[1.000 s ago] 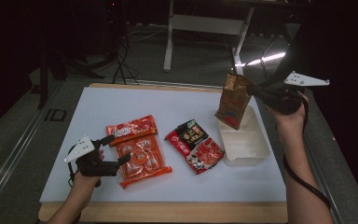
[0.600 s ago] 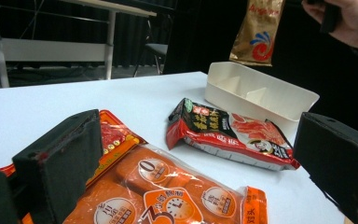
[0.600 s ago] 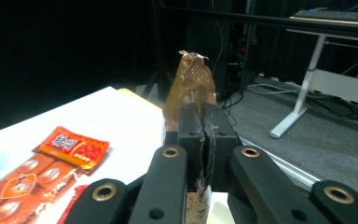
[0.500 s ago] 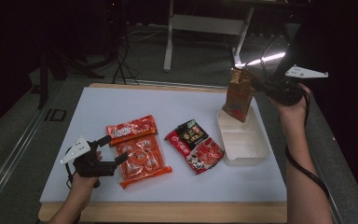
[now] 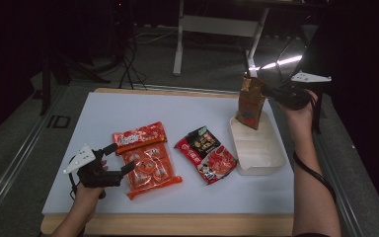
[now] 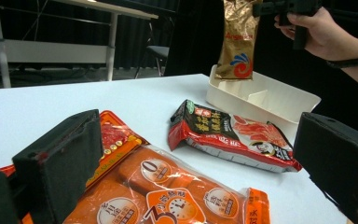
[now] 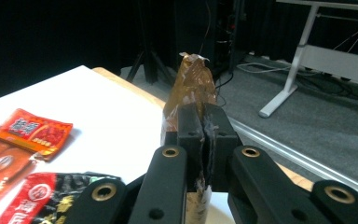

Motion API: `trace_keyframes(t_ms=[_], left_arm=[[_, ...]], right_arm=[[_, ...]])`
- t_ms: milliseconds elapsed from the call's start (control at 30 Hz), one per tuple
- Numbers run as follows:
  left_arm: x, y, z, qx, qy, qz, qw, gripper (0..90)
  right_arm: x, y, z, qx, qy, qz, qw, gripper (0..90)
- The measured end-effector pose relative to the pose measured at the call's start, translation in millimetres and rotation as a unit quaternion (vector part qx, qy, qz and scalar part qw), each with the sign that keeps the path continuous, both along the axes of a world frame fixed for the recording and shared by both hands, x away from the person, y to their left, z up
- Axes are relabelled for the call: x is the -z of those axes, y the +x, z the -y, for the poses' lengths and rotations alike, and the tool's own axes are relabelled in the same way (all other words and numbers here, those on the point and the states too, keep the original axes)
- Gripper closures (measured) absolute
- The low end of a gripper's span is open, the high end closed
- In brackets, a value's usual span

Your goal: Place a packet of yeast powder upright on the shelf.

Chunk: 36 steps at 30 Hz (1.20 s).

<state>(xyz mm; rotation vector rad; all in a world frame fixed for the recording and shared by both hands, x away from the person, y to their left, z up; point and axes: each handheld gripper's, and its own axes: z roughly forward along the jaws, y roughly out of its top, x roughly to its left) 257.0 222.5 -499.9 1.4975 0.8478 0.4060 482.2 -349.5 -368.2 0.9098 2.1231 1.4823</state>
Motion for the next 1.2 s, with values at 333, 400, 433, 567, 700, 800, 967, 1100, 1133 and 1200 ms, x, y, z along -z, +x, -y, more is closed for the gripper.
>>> trace_keyframes(t_ms=[333,400,433,567,700,800,967,1100,1133,1200], left_arm=[[2.0,0.8,1.1,0.005,-0.002,-0.005,1.0,2.4],[2.2,0.8,1.2,0.004,-0.003,-0.005,1.0,2.4],[2.3,0.9,1.1,0.005,-0.004,-0.006,1.0,2.4],[2.6,0.7,1.2,0.006,-0.004,-0.007,1.0,2.4],[2.2,0.5,1.7,0.007,-0.004,-0.006,0.9999,2.3],[2.3,0.3,1.8,0.007,-0.004,-0.006,0.9999,2.4],[3.1,0.6,1.7,0.006,-0.003,-0.007,1.0,2.4],[4.1,0.8,2.2,0.008,-0.002,-0.007,0.9999,2.4],[4.4,1.0,2.2,0.009,-0.003,-0.007,0.9999,2.4],[4.6,1.3,1.9,0.009,-0.005,-0.009,0.9999,2.3]], right_arm=[[8.9,5.9,-5.3,-0.013,-0.013,0.017,0.9997,86.4],[10.9,7.9,-7.9,-0.024,-0.011,0.018,0.9995,86.3],[11.3,8.4,-9.2,-0.028,-0.013,0.021,0.9993,86.3],[12.4,11.2,-16.5,-0.056,-0.001,0.003,0.9984,86.3],[12.8,11.0,-25.8,-0.079,-0.012,0.001,0.9968,86.4],[13.6,11.4,-30.0,-0.085,-0.021,-0.002,0.9961,86.3],[23.4,13.9,-35.2,-0.09,-0.021,-0.011,0.9957,86.0],[28.2,15.1,-31.7,-0.071,-0.011,-0.014,0.9973,85.9],[28.9,15.1,-29.9,-0.061,-0.011,-0.016,0.9979,85.8],[30.5,14.2,-25.6,-0.041,-0.007,-0.02,0.9989,85.7]])
